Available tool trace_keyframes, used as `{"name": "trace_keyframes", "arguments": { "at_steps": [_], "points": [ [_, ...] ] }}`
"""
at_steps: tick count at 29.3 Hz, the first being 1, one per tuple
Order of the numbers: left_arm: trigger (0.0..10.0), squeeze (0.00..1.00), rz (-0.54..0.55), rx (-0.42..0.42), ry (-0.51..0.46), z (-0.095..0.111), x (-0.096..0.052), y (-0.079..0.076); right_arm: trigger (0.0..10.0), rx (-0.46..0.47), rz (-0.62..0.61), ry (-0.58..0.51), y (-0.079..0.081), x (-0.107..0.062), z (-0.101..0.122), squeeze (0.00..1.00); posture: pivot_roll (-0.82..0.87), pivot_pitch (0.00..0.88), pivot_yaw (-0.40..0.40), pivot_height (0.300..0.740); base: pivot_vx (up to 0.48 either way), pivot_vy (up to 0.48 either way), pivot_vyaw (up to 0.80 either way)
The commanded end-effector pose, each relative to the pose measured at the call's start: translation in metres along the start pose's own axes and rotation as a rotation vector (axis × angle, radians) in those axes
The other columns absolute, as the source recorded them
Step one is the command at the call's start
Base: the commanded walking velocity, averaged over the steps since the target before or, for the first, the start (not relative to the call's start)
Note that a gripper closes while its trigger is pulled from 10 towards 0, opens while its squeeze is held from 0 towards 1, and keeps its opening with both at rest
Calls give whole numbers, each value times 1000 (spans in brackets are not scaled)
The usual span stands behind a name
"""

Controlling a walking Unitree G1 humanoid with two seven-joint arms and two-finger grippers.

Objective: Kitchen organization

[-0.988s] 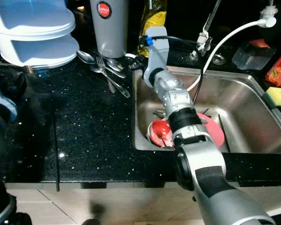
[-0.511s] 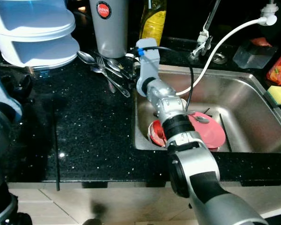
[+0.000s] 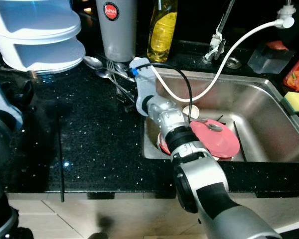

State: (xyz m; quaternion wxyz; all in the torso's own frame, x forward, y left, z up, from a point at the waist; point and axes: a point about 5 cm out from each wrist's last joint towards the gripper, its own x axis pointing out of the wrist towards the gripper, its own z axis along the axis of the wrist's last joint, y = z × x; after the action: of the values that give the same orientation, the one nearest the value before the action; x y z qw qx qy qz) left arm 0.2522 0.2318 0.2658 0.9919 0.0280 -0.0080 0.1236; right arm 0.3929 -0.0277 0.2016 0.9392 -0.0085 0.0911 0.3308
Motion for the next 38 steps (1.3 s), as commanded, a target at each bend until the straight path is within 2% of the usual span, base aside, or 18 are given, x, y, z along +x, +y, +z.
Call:
{"name": "trace_keyframes", "arguments": {
  "at_steps": [1,2,16,20,23,24,25,26,27,28,29,31,34,38],
  "points": [
    [10000,0,-8,5,-5,0,-1,-2,2039,15,-9,76,-2,-1,-22,0,339,0,-79,740,0,0,0],
    [10000,0,-9,6,-5,0,-1,-2,0,10,-14,79,-3,-2,-23,0,339,0,-79,740,0,0,0],
    [10000,0,-19,3,-6,0,0,-4,0,41,-45,37,-12,-5,-18,0,335,0,-70,740,0,0,0],
    [10000,0,-19,3,-4,0,0,-5,0,32,-59,-54,-17,-7,-1,0,336,0,-73,740,0,0,0],
    [10000,0,-16,3,-4,-1,-1,-5,0,2,-89,-154,-30,-16,20,0,337,0,-75,740,0,0,0],
    [10000,0,-15,3,-3,-1,-1,-4,1569,-12,-96,-195,-36,-21,30,0,338,0,-74,740,0,0,0],
    [10000,0,-15,3,-3,-1,-1,-4,1569,-12,-96,-195,-36,-21,30,0,338,0,-74,740,0,0,0],
    [10000,0,-14,3,-2,-1,-2,-4,10000,-24,-100,-233,-41,-26,39,0,338,0,-74,740,0,0,0],
    [10000,0,-14,3,-2,-1,-2,-4,10000,-24,-100,-233,-41,-26,39,0,338,0,-74,740,0,0,0],
    [10000,0,-13,4,-1,-1,-2,-3,10000,-40,-86,-297,-51,-37,56,0,333,0,-73,740,0,0,0],
    [10000,0,-13,4,-1,-1,-2,-3,10000,-44,-78,-311,-53,-41,61,0,333,0,-73,740,0,0,0],
    [10000,0,-14,5,0,-2,-2,-3,10000,-61,-73,-324,-57,-46,65,0,329,0,-71,740,0,0,0],
    [10000,0,-19,4,0,-2,0,-4,10000,-149,-101,-305,-78,-64,68,0,325,0,-70,740,0,0,0],
    [10000,0,-19,4,0,-2,0,-4,10000,-161,-107,-298,-81,-66,68,0,325,0,-70,740,0,0,0]
  ]
}}
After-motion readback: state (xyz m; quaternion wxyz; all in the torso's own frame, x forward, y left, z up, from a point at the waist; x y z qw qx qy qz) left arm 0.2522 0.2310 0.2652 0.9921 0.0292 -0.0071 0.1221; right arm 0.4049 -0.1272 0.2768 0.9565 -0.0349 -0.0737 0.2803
